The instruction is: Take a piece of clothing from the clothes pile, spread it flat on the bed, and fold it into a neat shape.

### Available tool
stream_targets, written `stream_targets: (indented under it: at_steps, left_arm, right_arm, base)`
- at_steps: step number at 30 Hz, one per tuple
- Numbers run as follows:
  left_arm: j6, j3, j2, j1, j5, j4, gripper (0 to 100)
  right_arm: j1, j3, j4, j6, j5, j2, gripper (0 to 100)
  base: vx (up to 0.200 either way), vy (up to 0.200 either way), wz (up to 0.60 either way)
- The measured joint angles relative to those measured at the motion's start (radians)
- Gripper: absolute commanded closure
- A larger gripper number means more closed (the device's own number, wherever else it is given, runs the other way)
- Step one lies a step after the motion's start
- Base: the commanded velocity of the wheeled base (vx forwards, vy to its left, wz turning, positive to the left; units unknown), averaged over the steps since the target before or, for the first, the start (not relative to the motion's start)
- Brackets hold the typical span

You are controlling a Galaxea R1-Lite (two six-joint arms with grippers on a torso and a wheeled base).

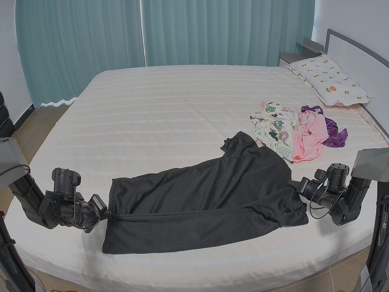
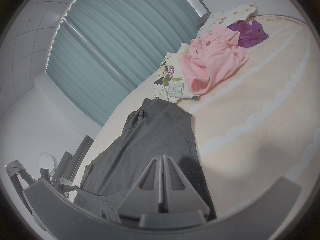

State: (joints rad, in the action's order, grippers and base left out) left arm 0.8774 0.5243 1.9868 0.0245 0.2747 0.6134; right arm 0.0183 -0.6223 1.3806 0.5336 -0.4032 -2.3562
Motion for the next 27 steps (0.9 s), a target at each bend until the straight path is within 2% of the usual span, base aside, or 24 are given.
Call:
stream_targets:
  at_steps: [3,4,5,6,18,23,27]
  left_arm:
    - [0.001,0.005,0.013,0.000,0.001,0.001,100]
    - [0.002,0.006,0.017,0.000,0.001,0.001,0]
    - [0.002,0.006,0.019,0.000,0.001,0.001,0]
    - [0.003,0.006,0.022,0.000,0.001,0.001,0]
    - [0.026,-0.017,-0.003,-0.028,0.008,-0.002,0]
    - [0.028,-0.077,-0.070,-0.041,0.014,-0.005,0]
    - [0.041,-0.147,-0.108,-0.043,0.018,-0.004,0]
  right_arm:
    - [-0.002,-0.003,0.000,0.000,0.000,-0.011,100]
    - [-0.003,-0.006,0.000,0.000,0.001,-0.016,100]
    - [-0.003,-0.008,-0.001,0.000,0.001,-0.018,100]
    - [-0.004,-0.010,-0.003,0.000,0.001,-0.022,0]
    - [0.006,0.010,-0.004,0.016,0.018,-0.011,0]
    - [0.047,0.047,-0.012,0.103,0.044,0.050,0]
    - [0.058,0.149,-0.011,0.185,0.055,0.105,0]
  base:
    - [0.000,0.000,0.00]
    - [0.000,0.000,0.00]
    - [0.000,0.000,0.00]
    - [0.000,0.000,0.00]
    - [0.000,0.000,0.00]
    - [0.000,0.000,0.00]
    - [0.000,0.000,0.00]
